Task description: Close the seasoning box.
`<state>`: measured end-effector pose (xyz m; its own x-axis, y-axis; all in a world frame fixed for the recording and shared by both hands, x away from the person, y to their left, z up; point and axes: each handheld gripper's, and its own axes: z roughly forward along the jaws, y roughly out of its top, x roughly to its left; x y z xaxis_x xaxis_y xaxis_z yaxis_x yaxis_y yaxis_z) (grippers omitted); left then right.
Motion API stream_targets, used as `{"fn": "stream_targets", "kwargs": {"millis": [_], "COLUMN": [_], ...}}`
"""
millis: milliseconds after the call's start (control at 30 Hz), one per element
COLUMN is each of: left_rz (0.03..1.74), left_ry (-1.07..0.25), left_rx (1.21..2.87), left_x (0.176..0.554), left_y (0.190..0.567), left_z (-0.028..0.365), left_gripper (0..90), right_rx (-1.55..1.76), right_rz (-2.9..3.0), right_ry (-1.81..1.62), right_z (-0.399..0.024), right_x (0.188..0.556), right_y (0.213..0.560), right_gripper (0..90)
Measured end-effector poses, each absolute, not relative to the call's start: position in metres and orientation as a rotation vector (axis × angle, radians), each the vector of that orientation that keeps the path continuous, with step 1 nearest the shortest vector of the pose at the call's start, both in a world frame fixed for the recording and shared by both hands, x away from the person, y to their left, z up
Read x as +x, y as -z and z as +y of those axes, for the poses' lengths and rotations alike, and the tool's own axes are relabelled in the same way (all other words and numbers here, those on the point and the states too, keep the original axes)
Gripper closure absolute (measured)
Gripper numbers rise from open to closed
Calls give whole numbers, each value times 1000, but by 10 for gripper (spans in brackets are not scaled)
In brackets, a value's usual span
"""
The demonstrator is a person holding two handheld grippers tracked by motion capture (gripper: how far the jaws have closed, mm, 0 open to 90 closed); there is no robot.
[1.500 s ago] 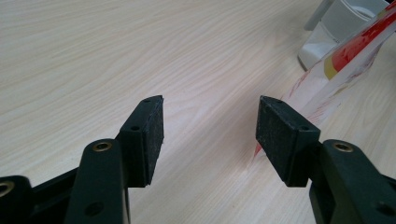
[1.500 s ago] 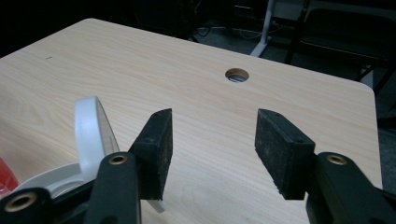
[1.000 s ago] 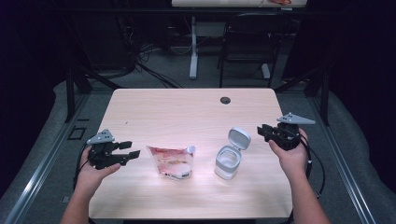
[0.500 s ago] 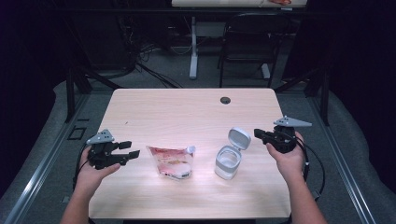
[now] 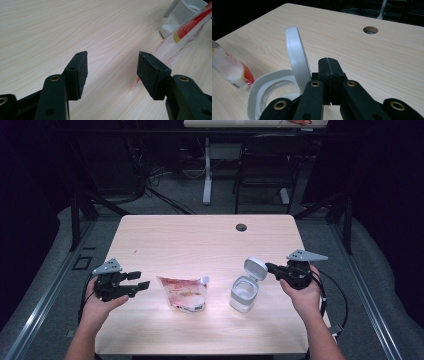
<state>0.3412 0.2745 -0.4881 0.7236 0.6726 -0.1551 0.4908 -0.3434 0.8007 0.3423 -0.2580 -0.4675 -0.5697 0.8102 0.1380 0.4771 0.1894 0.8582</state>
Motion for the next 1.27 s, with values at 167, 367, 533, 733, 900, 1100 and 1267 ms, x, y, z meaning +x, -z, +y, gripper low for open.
{"fn": "stream_targets", "kwargs": {"millis": [167, 367, 533, 733, 900, 1100, 1267], "left_rz": [883, 883, 883, 885, 886, 893, 898], "left_ry": [-255, -256, -258, -255, -259, -260, -262], "left_rx": [2013, 2014, 2012, 2013, 2013, 2016, 2009], "left_x": [341, 341, 341, 341, 341, 342, 343], "left_y": [488, 488, 488, 488, 489, 490, 490], "left_z": [275, 275, 275, 276, 277, 278, 278], "left_gripper": [424, 424, 424, 424, 423, 423, 423], "right_rx": [1179, 1144, 1123, 1123, 1138, 1172, 1211], "right_rz": [2140, 2151, 2160, 2140, 2122, 2096, 2046], "right_ry": [-1340, -1361, -1358, -1357, -1348, -1330, -1309], "right_z": [-252, -244, -240, -240, -246, -253, -256], "right_x": [337, 330, 324, 318, 309, 299, 295], "right_y": [465, 466, 467, 472, 479, 489, 499], "right_gripper": [900, 900, 900, 900, 900, 841, 673]}}
